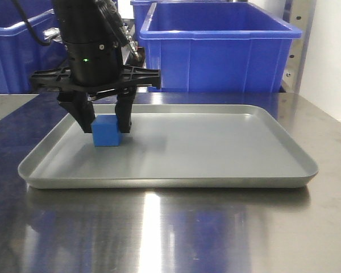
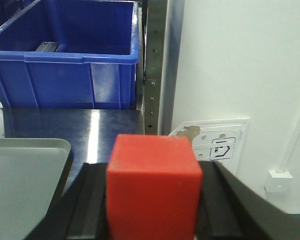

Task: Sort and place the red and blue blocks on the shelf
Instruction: 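Lift the blue cube off the tray with the left gripper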

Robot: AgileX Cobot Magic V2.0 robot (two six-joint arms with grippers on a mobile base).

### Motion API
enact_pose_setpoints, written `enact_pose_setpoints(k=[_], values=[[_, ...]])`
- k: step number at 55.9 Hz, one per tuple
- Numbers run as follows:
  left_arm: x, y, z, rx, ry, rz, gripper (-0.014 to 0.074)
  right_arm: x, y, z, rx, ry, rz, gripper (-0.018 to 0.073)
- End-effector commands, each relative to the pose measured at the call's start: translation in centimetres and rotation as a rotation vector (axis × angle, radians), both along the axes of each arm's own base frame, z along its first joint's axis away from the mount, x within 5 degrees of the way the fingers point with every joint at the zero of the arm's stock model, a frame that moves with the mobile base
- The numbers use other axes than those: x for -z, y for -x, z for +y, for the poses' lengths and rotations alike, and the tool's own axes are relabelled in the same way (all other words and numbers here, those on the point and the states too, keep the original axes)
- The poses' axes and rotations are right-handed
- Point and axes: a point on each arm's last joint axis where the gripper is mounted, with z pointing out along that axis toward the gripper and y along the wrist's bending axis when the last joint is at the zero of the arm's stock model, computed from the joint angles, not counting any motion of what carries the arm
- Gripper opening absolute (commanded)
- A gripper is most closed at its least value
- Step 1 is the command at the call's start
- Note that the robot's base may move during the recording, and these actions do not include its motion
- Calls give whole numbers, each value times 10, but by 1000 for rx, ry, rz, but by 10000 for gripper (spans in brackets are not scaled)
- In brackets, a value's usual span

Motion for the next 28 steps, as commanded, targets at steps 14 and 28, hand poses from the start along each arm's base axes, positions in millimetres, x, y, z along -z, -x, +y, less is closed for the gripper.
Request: enact_pose_setpoints(k=[14,28], values=[[-97,12,21,145,135,-319,298,-17,0,0,2,13,-104,374],[-110,29,68,202,213,-489,298,-17,0,0,2,13,-104,374]])
